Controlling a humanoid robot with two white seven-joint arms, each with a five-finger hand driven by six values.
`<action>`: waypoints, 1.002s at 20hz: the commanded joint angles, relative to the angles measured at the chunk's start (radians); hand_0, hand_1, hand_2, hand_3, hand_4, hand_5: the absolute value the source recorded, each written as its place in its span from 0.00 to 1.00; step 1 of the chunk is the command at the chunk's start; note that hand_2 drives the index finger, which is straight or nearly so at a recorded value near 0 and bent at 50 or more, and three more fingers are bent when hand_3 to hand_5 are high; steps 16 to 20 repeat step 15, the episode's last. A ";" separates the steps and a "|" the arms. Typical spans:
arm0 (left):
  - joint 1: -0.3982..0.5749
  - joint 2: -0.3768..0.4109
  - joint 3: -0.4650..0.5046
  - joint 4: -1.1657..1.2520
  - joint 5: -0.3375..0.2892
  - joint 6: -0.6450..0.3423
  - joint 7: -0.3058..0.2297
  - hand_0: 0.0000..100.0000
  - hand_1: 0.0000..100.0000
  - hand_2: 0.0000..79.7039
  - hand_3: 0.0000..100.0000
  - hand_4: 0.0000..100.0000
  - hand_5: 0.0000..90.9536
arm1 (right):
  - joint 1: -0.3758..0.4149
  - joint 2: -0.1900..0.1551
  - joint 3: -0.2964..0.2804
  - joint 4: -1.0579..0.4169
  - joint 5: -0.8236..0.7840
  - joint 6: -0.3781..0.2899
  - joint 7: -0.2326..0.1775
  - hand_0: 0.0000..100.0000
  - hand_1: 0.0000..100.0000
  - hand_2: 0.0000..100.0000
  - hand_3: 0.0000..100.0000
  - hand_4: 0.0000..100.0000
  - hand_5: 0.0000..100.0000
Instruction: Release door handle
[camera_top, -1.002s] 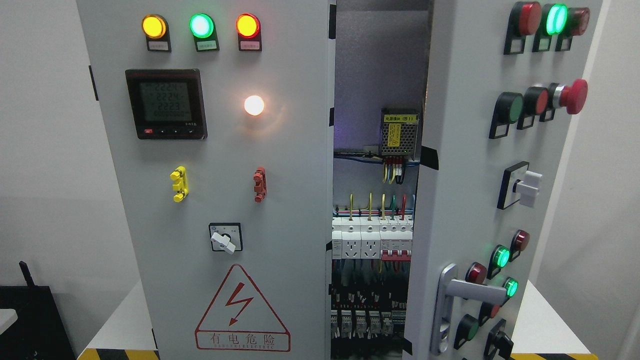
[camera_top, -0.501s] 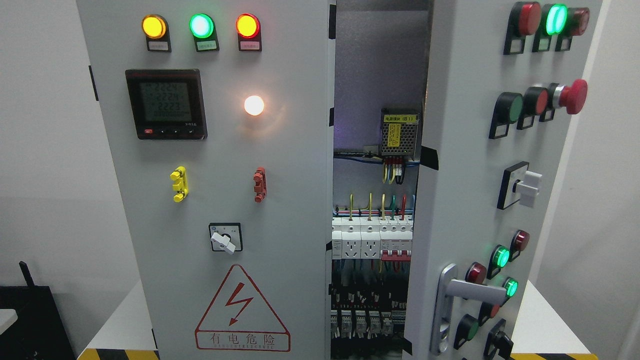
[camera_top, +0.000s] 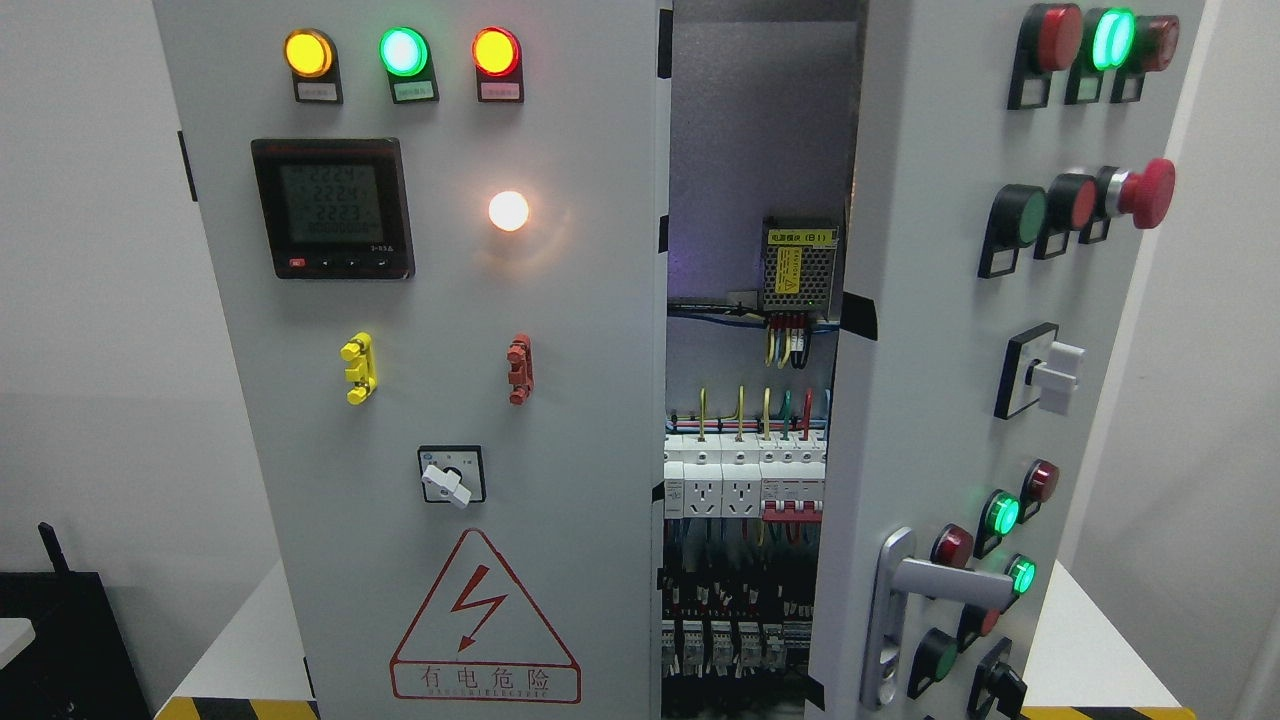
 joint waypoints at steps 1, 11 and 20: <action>-0.003 0.000 0.002 0.009 0.000 -0.002 -0.001 0.12 0.39 0.00 0.00 0.00 0.00 | -0.024 0.016 0.008 0.110 0.000 0.037 0.014 0.44 0.11 0.00 0.00 0.00 0.00; -0.002 0.000 0.002 0.009 0.000 -0.001 -0.001 0.12 0.39 0.00 0.00 0.00 0.00 | -0.046 0.013 0.002 0.110 0.000 0.054 0.015 0.41 0.11 0.00 0.00 0.00 0.00; -0.002 0.000 0.002 0.009 0.000 -0.001 -0.001 0.12 0.39 0.00 0.00 0.00 0.00 | -0.050 0.012 -0.001 0.108 0.000 0.053 0.015 0.41 0.10 0.00 0.00 0.00 0.00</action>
